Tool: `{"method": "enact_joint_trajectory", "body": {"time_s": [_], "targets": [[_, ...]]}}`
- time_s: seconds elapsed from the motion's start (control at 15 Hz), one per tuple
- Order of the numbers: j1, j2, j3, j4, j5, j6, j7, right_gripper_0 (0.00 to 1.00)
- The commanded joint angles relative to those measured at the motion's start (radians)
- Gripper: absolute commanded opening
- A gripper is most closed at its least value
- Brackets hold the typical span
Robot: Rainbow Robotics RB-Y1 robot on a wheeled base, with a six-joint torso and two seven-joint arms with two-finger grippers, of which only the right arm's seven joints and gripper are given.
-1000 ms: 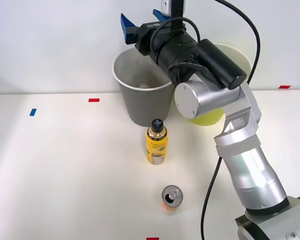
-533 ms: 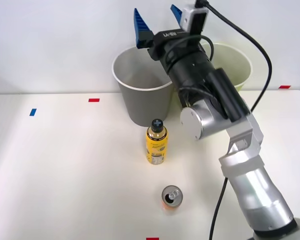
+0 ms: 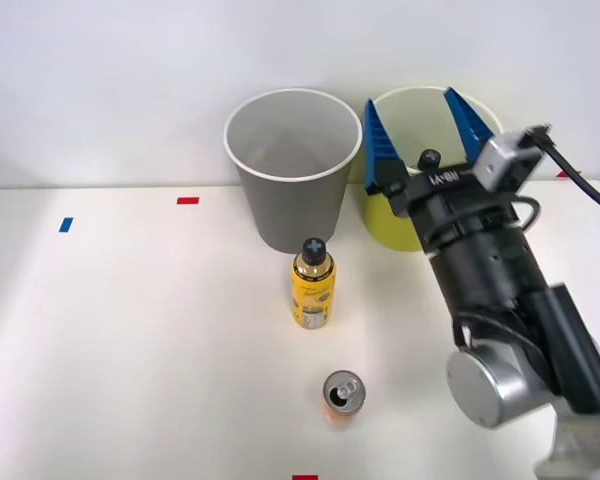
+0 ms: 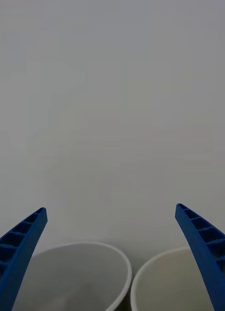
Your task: Put cans in the gray bin, plastic bottles in the light green bin
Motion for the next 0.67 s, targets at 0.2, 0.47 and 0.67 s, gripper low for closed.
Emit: {"method": "enact_joint_trajectory", "body": {"time_s": [0.2,0.47,0.67], "targets": [[0.413,-0.094,-0.078,-0.234,0.003,-0.036,0.006,0.90],[0.595,-0.051,-0.082,-0.234,0.009,-0.134,0.011,0.89],[0.695,-0.003,-0.095,-0.234,0.026,-0.161,0.020,0.90]]}}
